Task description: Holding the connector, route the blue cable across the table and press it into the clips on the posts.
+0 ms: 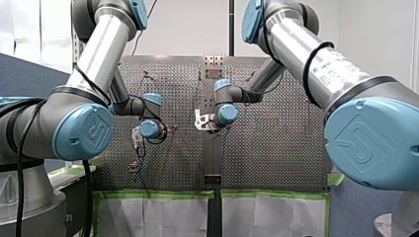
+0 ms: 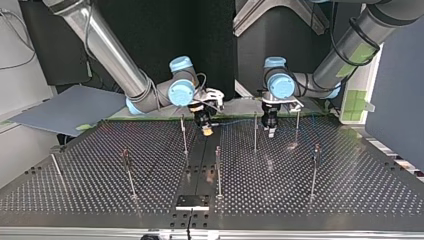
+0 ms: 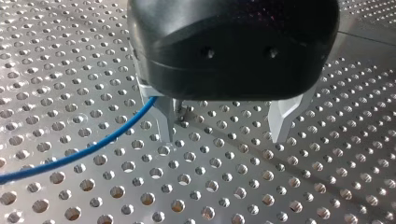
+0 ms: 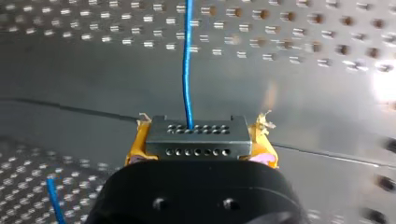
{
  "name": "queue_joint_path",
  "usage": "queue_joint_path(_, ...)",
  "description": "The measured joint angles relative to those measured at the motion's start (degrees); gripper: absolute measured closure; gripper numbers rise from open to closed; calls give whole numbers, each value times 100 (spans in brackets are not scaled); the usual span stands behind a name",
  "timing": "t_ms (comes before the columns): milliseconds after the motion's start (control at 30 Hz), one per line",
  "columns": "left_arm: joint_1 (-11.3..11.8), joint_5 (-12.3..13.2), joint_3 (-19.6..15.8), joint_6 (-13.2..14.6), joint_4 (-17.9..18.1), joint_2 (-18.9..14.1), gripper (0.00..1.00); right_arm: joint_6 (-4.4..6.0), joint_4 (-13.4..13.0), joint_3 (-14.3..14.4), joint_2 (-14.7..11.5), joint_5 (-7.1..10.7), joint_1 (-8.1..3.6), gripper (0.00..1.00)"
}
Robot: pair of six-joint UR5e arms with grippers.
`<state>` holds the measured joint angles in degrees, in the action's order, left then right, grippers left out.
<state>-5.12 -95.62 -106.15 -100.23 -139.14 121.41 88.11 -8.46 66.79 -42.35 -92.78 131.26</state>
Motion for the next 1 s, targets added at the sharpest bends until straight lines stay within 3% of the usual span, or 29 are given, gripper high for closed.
queue_joint_path(167, 0, 0, 0, 0, 0, 0, 0, -126, 266, -17, 245, -4, 1, 100)
queue_joint_path(467, 0, 0, 0, 0, 0, 0, 0, -143, 710, -20, 316, -5, 1, 100)
queue_joint_path(633, 34, -34, -35, -34, 32, -26, 0, -150, 790, -24, 314, -11, 1, 100)
queue_joint_path(833, 269, -241, -269, -270, 86, -220, 0, -95, 822, -144, 125, -119, 12, 100)
queue_joint_path(1000, 495, -262, -401, -478, 108, -282, 0, -47, 836, -224, -99, -183, 17, 100)
